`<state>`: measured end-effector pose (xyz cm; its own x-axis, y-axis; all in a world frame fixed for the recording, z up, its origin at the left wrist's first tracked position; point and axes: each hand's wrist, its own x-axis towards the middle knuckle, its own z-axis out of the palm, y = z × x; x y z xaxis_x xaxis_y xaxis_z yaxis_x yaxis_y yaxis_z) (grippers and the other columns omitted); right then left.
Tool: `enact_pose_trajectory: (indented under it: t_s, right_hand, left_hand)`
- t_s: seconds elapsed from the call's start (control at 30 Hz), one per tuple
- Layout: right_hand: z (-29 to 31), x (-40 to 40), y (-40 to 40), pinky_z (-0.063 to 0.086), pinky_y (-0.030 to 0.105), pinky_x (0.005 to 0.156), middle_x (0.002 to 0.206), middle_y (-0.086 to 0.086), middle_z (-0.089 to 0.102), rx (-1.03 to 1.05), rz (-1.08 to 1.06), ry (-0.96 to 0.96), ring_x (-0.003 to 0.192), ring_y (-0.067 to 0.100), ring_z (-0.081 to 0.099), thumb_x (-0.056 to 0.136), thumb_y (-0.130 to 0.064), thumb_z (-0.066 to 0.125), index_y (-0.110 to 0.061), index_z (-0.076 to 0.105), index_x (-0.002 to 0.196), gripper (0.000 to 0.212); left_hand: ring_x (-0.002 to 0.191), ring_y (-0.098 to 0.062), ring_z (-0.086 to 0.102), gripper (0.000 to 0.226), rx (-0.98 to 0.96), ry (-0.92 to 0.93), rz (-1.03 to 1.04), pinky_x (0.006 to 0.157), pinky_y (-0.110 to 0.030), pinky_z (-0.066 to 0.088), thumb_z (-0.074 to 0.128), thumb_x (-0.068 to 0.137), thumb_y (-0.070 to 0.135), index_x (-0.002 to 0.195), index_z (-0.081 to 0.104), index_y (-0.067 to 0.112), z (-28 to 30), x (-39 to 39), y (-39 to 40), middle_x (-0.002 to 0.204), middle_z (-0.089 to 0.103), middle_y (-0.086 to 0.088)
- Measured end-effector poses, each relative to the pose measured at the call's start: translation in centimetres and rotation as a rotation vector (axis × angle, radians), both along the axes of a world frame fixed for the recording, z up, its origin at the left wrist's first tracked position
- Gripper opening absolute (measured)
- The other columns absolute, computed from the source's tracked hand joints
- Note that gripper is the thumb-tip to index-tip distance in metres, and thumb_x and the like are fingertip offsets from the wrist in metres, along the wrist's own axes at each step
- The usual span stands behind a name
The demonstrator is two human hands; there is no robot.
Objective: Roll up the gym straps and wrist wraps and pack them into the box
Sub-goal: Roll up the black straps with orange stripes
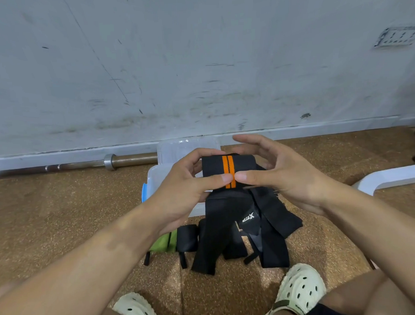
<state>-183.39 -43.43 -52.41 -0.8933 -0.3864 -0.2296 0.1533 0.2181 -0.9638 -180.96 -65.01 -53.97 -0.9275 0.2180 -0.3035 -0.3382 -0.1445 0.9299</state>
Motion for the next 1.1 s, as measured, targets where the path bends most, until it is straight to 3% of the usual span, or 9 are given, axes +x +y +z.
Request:
enact_pose_trajectory:
  t_s: [0.07, 0.17, 0.43, 0.57, 0.7, 0.8, 0.97, 1.1]
  right_hand:
    - [0.0, 0.0, -0.1, 0.059, 0.039, 0.097, 0.132, -0.007, 0.069, -0.079, 0.005, -0.110, 0.124, 0.017, 0.066, 0.069, -0.033, 0.084, -0.028, 0.066, 0.132, 0.066]
    - [0.0, 0.3, -0.1, 0.062, 0.041, 0.091, 0.124, 0.004, 0.073, -0.120, 0.018, -0.147, 0.110, 0.023, 0.074, 0.070, -0.024, 0.082, -0.018, 0.070, 0.125, 0.057]
    - [-0.5, 0.8, -0.5, 0.061, 0.029, 0.088, 0.112, -0.003, 0.077, -0.095, -0.094, 0.198, 0.106, 0.014, 0.074, 0.072, 0.000, 0.086, -0.022, 0.074, 0.115, 0.050]
    - [-0.8, 1.4, -1.2, 0.058, 0.021, 0.087, 0.113, -0.006, 0.077, -0.076, -0.101, 0.308, 0.105, 0.009, 0.073, 0.070, 0.007, 0.087, -0.022, 0.074, 0.112, 0.052]
    - [-1.0, 1.5, -1.4, 0.055, 0.035, 0.101, 0.114, -0.011, 0.076, 0.007, -0.121, 0.428, 0.114, 0.009, 0.070, 0.070, 0.000, 0.090, -0.032, 0.074, 0.112, 0.055]
    - [-1.2, 1.3, -1.3, 0.053, 0.039, 0.105, 0.116, -0.009, 0.076, 0.008, -0.105, 0.482, 0.117, 0.013, 0.068, 0.070, 0.001, 0.090, -0.029, 0.075, 0.112, 0.054]
    - [-1.3, 1.2, -1.3, 0.052, 0.028, 0.103, 0.119, -0.015, 0.074, 0.010, -0.066, 0.450, 0.117, 0.005, 0.067, 0.072, 0.010, 0.085, -0.029, 0.075, 0.109, 0.054]
    - [-0.7, 0.7, -0.7, 0.057, 0.030, 0.097, 0.126, -0.007, 0.071, -0.024, -0.018, 0.262, 0.123, 0.009, 0.065, 0.069, -0.010, 0.092, -0.030, 0.069, 0.124, 0.063]
  left_hand:
    - [0.106, -0.029, 0.073, 0.056, 0.008, 0.016, -0.012, 0.088, -0.041, 0.061, 0.082, 0.067, 0.014, 0.120, 0.067, 0.018, -0.1, 0.0, -0.1, 0.118, 0.068, -0.012]
    - [0.106, -0.028, 0.072, 0.057, 0.012, 0.035, -0.019, 0.088, -0.040, 0.061, 0.081, 0.067, 0.012, 0.122, 0.066, 0.018, 0.1, -0.1, 0.0, 0.122, 0.067, -0.014]
    - [0.112, -0.028, 0.071, 0.064, 0.127, -0.092, -0.059, 0.092, -0.040, 0.059, 0.076, 0.076, 0.009, 0.137, 0.057, 0.011, 0.3, 0.0, 0.3, 0.123, 0.072, -0.013]
    - [0.116, -0.027, 0.070, 0.051, 0.097, -0.113, -0.119, 0.096, -0.046, 0.057, 0.073, 0.089, 0.037, 0.134, 0.062, 0.016, 0.9, 0.1, 0.5, 0.125, 0.072, -0.009]
    - [0.114, -0.026, 0.070, 0.053, 0.075, -0.139, -0.128, 0.094, -0.046, 0.057, 0.064, 0.088, 0.046, 0.131, 0.066, 0.016, 0.8, 0.5, 0.8, 0.123, 0.073, -0.008]
    - [0.113, -0.030, 0.070, 0.048, 0.144, -0.148, -0.106, 0.098, -0.050, 0.055, 0.063, 0.087, 0.047, 0.124, 0.071, 0.017, 1.0, 0.5, 0.7, 0.123, 0.073, -0.012]
    - [0.111, -0.033, 0.071, 0.050, 0.175, -0.147, -0.001, 0.092, -0.046, 0.060, 0.080, 0.082, 0.021, 0.126, 0.064, 0.002, 0.7, 0.0, 0.4, 0.122, 0.071, -0.021]
    - [0.098, -0.027, 0.074, 0.049, 0.110, -0.091, 0.051, 0.087, -0.042, 0.061, 0.080, 0.065, 0.013, 0.114, 0.069, 0.010, 0.5, -0.5, 0.0, 0.111, 0.075, -0.015]
